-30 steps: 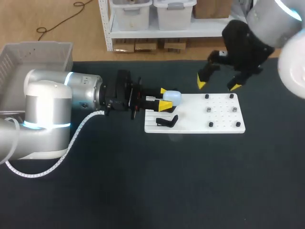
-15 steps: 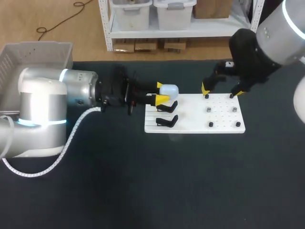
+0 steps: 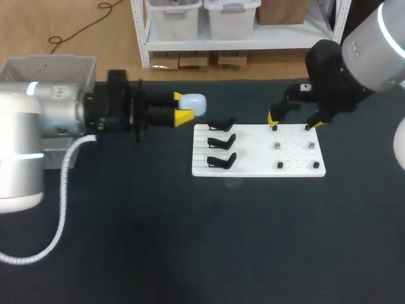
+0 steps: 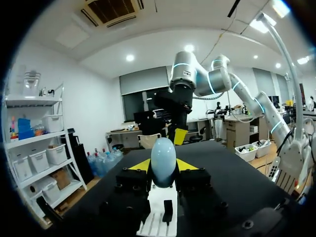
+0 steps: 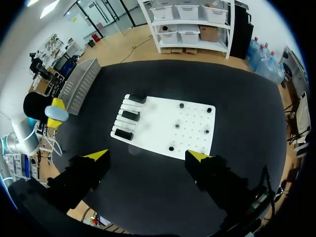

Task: Pick up each earbud case from the left stands, insert the matching earbuds, close the lid, and place the case in the box.

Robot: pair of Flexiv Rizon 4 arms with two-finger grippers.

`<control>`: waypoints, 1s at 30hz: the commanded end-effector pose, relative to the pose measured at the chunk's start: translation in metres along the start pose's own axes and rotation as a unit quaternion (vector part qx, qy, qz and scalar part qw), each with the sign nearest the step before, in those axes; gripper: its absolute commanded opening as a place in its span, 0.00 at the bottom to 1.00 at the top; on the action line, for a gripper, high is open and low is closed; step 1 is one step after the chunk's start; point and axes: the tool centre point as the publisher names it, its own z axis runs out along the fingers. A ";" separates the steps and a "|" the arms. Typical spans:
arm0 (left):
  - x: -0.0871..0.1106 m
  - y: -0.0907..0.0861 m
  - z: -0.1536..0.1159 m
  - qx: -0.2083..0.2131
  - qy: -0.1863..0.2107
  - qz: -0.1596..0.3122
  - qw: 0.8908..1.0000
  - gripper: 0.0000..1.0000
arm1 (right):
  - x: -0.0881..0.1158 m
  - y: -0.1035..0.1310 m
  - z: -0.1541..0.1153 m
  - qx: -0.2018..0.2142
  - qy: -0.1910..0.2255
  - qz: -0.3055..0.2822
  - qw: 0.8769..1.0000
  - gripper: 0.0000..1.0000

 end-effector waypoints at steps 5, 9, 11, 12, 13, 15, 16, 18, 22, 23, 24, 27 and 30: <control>-0.012 -0.001 -0.070 -0.199 0.009 -0.027 0.980 0.00 | 0.002 0.000 -0.001 0.002 -0.004 0.001 1.000 1.00; -0.001 0.006 -0.105 -0.249 0.030 -0.037 0.967 0.00 | 0.002 0.000 -0.001 0.002 -0.004 0.001 1.000 1.00; 0.007 0.010 -0.123 -0.271 0.050 -0.043 0.960 0.00 | 0.002 0.000 -0.001 0.002 -0.004 0.001 1.000 1.00; 0.010 0.011 -0.130 -0.281 0.049 -0.048 0.957 0.00 | 0.002 0.000 -0.001 0.002 -0.004 0.001 1.000 1.00; 0.016 0.014 -0.143 -0.297 0.056 -0.054 0.952 0.00 | 0.002 0.000 -0.001 0.002 -0.004 0.001 1.000 1.00; 0.020 0.018 -0.162 -0.324 0.039 -0.064 0.943 0.00 | 0.002 0.000 -0.001 0.002 -0.004 0.001 1.000 1.00; 0.022 0.020 -0.171 -0.334 0.046 -0.064 0.939 0.00 | 0.002 0.000 -0.001 0.002 -0.004 0.001 1.000 1.00; 0.024 0.025 -0.185 -0.351 0.059 -0.060 0.933 0.00 | 0.002 0.000 -0.001 0.002 -0.004 0.001 1.000 1.00; 0.032 0.038 -0.221 -0.391 0.068 -0.064 0.916 0.00 | 0.002 0.000 -0.001 0.002 -0.004 0.001 1.000 1.00; 0.034 0.041 -0.227 -0.397 0.077 -0.064 0.912 0.00 | 0.002 0.000 -0.001 0.002 -0.004 0.001 1.000 1.00; 0.035 0.044 -0.231 -0.402 0.081 -0.063 0.910 0.00 | 0.002 0.000 -0.001 0.002 -0.004 0.001 1.000 1.00; 0.043 0.058 -0.250 -0.421 0.090 -0.067 0.900 0.00 | 0.002 0.000 -0.001 0.002 -0.004 0.001 1.000 1.00; 0.053 0.074 -0.266 -0.429 0.099 -0.073 0.895 0.00 | 0.002 0.000 -0.001 0.002 -0.004 0.001 1.000 1.00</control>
